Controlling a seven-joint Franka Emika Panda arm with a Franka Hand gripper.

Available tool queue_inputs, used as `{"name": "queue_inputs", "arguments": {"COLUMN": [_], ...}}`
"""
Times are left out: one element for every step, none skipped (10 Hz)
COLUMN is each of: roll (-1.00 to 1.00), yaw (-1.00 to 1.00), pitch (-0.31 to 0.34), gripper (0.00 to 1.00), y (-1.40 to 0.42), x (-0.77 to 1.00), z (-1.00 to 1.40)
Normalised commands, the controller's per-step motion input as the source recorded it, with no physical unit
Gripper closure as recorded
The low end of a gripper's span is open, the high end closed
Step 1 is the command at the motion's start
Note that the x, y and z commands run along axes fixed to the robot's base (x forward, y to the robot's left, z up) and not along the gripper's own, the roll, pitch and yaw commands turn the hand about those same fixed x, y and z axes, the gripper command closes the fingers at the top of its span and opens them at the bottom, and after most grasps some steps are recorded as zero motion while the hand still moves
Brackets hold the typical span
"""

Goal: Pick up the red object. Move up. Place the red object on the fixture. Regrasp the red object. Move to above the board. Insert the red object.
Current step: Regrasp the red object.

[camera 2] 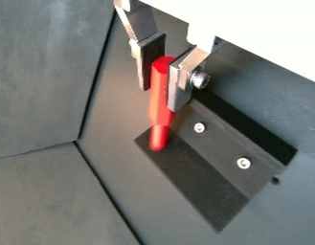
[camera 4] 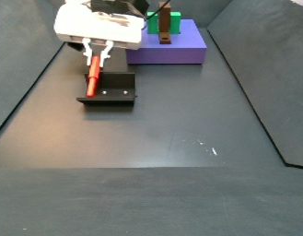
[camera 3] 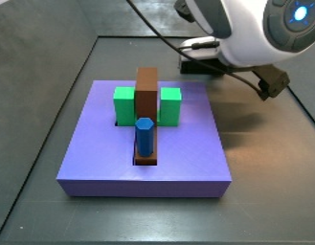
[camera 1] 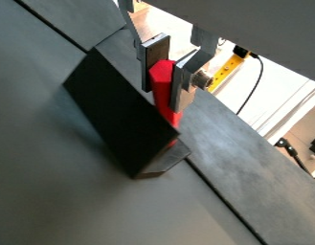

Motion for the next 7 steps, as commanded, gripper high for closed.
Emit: {"name": "queue_inputs", "arguments": {"roll": [0.0,0.0,0.0,0.0,0.0,0.0,0.0], "yaw": [0.0,0.0,0.0,0.0,0.0,0.0,0.0], "pitch": [0.0,0.0,0.0,0.0,0.0,0.0,0.0], "gripper": [1.0,1.0,1.0,1.0,1.0,1.0,1.0], "y": [0.0,0.0,0.0,0.0,0.0,0.0,0.0], "x": [0.0,0.0,0.0,0.0,0.0,0.0,0.0], "z": [0.0,0.0,0.0,0.0,0.0,0.0,0.0]}}
